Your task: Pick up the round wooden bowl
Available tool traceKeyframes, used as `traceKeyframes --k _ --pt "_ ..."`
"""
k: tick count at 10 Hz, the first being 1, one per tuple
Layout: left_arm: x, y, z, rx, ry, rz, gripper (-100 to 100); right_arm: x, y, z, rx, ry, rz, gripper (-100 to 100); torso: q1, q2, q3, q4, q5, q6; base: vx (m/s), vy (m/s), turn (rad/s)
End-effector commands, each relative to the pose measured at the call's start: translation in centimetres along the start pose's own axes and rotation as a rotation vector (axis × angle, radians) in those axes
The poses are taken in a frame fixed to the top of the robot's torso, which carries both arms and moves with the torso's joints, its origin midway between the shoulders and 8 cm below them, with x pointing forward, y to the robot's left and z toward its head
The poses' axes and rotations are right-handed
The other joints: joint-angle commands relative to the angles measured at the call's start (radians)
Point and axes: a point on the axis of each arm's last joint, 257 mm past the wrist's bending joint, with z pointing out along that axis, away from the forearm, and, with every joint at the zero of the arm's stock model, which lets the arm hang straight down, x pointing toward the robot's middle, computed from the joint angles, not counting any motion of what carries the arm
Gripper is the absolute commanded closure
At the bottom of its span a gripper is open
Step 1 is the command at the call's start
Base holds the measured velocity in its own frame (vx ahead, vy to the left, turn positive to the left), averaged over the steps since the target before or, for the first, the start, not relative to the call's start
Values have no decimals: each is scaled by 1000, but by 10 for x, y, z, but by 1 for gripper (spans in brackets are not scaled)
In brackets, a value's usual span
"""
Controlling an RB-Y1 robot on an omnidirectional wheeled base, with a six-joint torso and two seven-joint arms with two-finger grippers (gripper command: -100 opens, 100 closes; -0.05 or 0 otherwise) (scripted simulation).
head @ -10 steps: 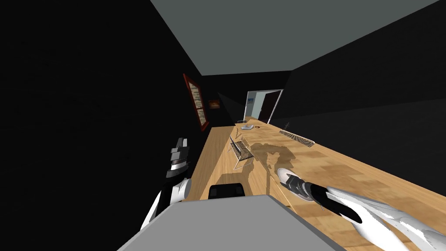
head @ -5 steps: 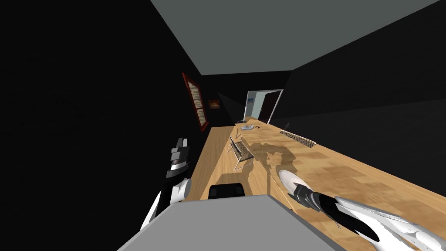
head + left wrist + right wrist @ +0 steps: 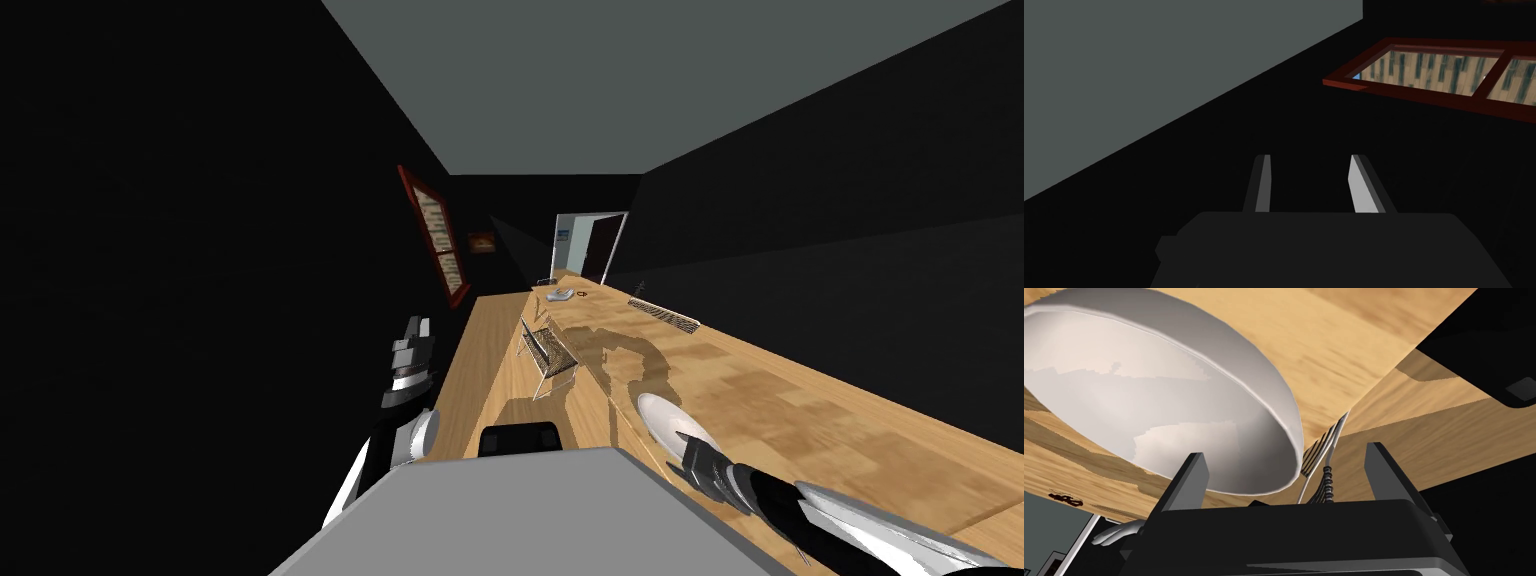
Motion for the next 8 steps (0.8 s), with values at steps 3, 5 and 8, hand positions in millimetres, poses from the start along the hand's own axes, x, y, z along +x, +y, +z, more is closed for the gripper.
traceKeyframes --k 3,5,8 --pt "0 0 0 0 0 0 0 16 20 -5 -17 -18 -54 -100 1 1 0 0 0 -1 203 -7 -116" --pt "0 0 0 0 0 0 0 32 36 -12 -30 -24 -87 -100 1 3 2 1 0 0 174 -7 -236" --pt "0 0 0 0 0 0 0 50 47 -22 -31 -23 -125 -100 1 3 1 0 0 -2 175 2 -131"
